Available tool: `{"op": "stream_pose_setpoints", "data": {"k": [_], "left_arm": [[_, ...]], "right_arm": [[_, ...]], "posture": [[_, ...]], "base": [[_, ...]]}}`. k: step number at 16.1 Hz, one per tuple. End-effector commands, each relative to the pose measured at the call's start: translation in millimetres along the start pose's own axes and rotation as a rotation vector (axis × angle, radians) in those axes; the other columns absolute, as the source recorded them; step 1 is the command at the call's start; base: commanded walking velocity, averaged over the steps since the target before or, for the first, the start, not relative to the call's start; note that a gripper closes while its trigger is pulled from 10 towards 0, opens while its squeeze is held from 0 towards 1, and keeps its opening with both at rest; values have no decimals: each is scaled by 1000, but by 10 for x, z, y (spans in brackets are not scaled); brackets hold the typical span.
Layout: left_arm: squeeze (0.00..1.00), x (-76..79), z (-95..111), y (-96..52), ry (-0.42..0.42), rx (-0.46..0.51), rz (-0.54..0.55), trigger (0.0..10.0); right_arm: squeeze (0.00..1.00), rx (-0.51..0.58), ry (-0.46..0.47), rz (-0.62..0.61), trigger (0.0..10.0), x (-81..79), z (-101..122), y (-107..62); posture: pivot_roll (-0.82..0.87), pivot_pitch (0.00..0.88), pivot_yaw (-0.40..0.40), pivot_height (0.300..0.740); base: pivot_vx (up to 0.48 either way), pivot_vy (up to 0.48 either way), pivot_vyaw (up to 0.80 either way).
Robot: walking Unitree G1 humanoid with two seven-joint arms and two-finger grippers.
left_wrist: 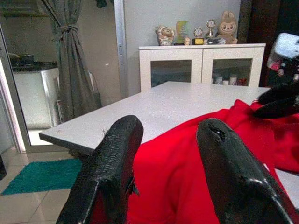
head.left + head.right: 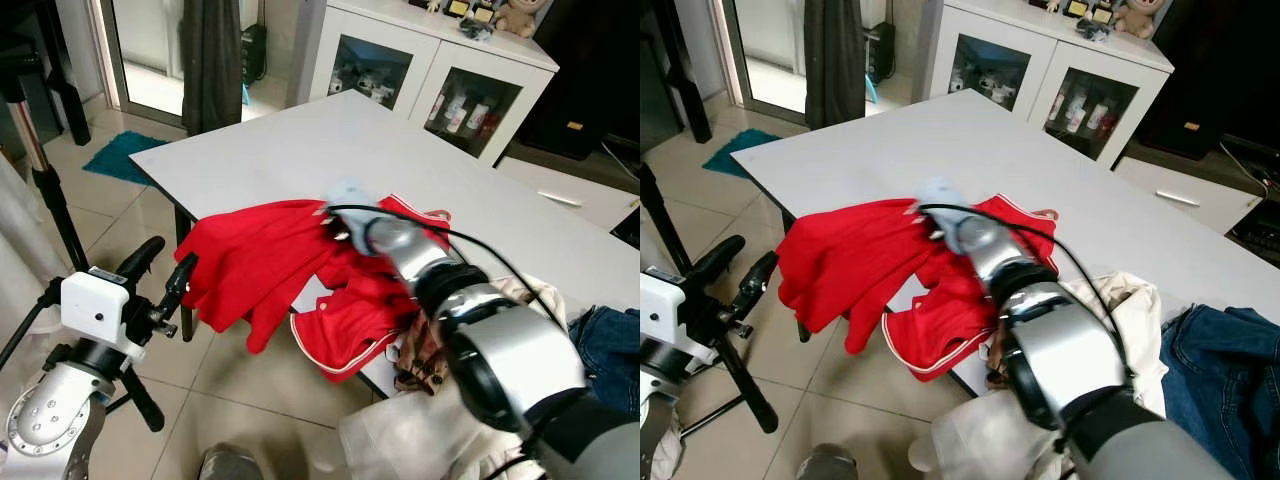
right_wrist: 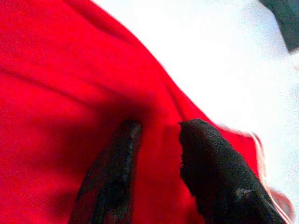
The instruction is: Hang hanger
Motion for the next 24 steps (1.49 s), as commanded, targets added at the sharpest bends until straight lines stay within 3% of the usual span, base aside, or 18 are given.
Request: {"op": "stream_pose_setpoints", "data": {"k": [1, 5, 6, 10, 12, 13, 15, 16, 18, 22, 24], "left_arm": [[0, 78, 37, 39, 0, 13, -29, 10000], [0, 86, 34, 54, -1, 10, -40, 10000], [0, 85, 35, 60, 0, 10, -43, 10000], [0, 53, 70, 156, 30, 35, -12, 10000], [0, 17, 88, 200, 46, 52, 28, 10000], [0, -11, 116, 268, 32, 82, 77, 10000], [0, 0, 139, 312, 13, 103, 97, 10000], [0, 7, 161, 330, -16, 115, 112, 10000], [0, 56, 234, 335, -12, 118, 93, 10000], [0, 85, 323, 352, 26, 120, 108, 10000], [0, 136, 269, 346, 59, 61, 136, 10000]], "right_arm": [[0, -103, 39, -51, 10000, 126, -332, -40], [0, -193, 70, -128, 10000, 338, -678, -134], [0, -171, 102, -139, 10000, 370, -647, -135], [0, 110, 162, -181, 10000, 554, -30, -125], [0, 179, 193, -209, 10000, 636, 115, -152], [0, 276, 270, -234, 10000, 759, 291, -204], [0, 319, 308, -256, 10000, 850, 360, -244], [0, 367, 376, -262, 10000, 933, 387, -284], [0, 532, 424, -214, 10000, 1062, 437, -398], [0, 652, 432, -115, 10000, 1063, 273, -499], [0, 766, 477, 70, 10000, 794, 130, -616]], "posture": [[391, 27, -172, 740], [379, 31, -161, 740], [376, 32, -159, 740], [358, 32, -151, 740], [353, 31, -149, 740], [340, 32, -145, 740], [329, 38, -142, 740], [318, 48, -136, 740], [291, 78, -140, 740], [253, 90, -142, 740], [210, 98, -132, 740]], "base": [[0, 0, 0], [0, 0, 0], [0, 0, 0], [0, 0, 0], [0, 0, 0], [0, 0, 0], [0, 0, 0], [0, 0, 0], [0, 0, 0], [0, 0, 0], [0, 0, 0]]}}
Point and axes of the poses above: a point about 5 cm out from each wrist's last joint towards the gripper, its own y axis pointing out of the wrist towards the gripper, its own z axis along the axis of the wrist's last joint, x = y × z, the point moved 2 cm from there along y, pointing out of the wrist towards the gripper, and after that the axes turned 11 degrees about -y, right-handed, at the moved point
